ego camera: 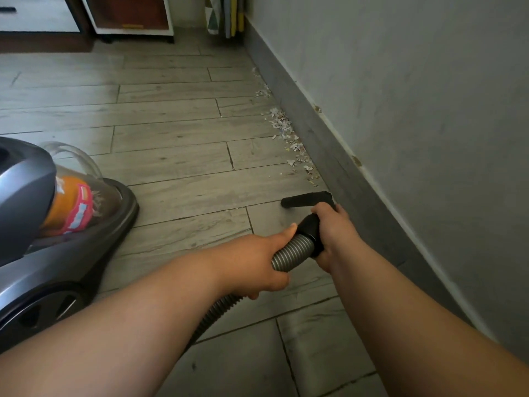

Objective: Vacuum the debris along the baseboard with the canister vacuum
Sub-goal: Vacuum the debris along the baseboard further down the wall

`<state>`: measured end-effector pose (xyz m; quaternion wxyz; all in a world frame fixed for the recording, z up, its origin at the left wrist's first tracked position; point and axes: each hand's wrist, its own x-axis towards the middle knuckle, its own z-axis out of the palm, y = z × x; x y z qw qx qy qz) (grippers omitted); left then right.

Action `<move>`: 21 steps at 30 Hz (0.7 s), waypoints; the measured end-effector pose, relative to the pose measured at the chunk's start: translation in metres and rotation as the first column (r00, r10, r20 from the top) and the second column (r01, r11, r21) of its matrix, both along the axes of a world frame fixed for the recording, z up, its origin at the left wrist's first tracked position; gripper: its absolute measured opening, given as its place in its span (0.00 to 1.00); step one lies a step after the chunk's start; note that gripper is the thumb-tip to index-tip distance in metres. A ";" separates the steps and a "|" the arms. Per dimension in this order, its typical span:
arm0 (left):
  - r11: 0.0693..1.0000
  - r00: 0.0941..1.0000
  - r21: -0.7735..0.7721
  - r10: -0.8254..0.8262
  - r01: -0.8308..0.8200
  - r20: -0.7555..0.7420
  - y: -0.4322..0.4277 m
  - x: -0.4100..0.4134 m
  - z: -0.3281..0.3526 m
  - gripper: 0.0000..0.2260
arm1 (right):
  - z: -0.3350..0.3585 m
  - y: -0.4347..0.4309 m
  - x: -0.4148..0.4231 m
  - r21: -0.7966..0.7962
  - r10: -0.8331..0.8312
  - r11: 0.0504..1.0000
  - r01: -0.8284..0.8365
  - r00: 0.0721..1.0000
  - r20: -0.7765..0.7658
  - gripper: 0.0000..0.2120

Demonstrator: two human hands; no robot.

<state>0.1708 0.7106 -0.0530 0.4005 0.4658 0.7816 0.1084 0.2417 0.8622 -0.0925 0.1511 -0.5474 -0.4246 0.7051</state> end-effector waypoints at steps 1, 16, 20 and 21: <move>1.000 1.000 -0.004 -0.018 0.018 0.002 0.004 0.004 -0.002 0.40 | 0.001 0.002 0.007 0.001 -0.025 1.000 0.025 1.000 0.009 0.28; 0.986 0.982 0.041 -0.166 0.163 0.089 0.038 0.035 -0.025 0.39 | -0.007 0.018 0.064 0.107 -0.250 0.964 0.242 0.966 0.068 0.33; 0.992 0.988 0.007 -0.128 0.128 0.083 0.030 0.023 -0.029 0.39 | -0.009 0.008 0.050 0.090 -0.225 0.971 0.219 0.973 0.059 0.33; 0.993 0.990 -0.001 -0.122 0.122 0.069 0.028 0.021 -0.030 0.39 | -0.010 0.006 0.048 0.083 -0.224 0.972 0.219 0.973 0.057 0.33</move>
